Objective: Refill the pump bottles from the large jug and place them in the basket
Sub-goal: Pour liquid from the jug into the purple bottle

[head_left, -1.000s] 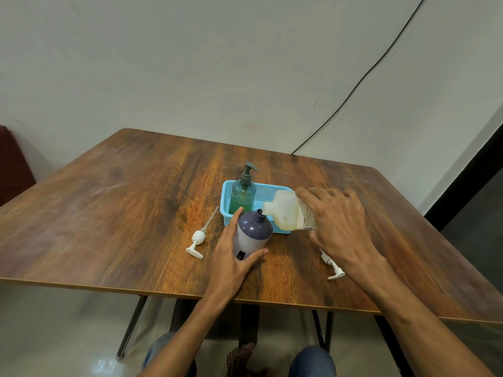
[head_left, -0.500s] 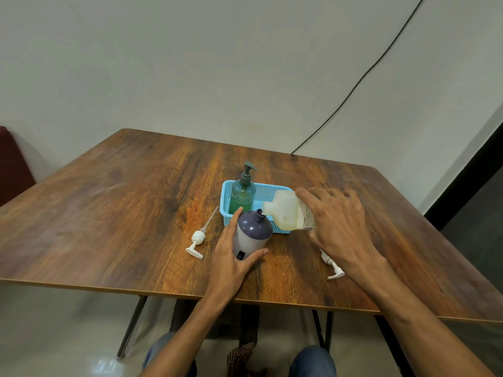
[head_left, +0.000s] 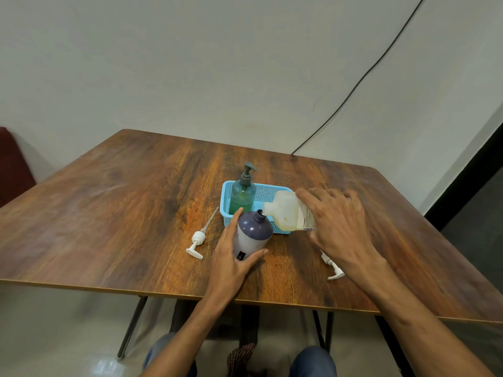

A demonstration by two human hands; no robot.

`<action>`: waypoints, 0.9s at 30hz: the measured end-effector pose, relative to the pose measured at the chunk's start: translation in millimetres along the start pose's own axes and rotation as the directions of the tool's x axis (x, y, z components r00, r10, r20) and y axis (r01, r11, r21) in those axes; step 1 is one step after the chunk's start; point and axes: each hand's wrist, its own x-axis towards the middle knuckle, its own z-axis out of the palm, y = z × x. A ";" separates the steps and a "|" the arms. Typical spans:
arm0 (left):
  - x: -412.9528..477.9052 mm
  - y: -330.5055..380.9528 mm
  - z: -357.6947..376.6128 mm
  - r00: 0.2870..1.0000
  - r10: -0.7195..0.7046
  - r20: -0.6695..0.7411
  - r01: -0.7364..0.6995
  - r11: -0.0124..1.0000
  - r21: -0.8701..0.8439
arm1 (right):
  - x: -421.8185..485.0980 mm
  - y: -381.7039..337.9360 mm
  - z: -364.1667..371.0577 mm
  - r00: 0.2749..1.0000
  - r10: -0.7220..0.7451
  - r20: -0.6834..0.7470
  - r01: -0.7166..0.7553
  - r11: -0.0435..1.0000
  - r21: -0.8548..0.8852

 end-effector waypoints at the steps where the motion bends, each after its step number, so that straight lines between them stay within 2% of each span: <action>1: 0.1 -0.3 0.0 1.000 -0.001 0.000 0.001 1.000 -0.001 | 0.0 -0.1 -0.6 1.000 -0.001 0.005 0.001 1.000 -0.001; 27: -0.7 2.0 -0.6 1.000 0.025 -0.005 -0.025 1.000 0.017 | -0.7 -0.8 -5.2 1.000 -0.001 0.006 0.001 1.000 -0.018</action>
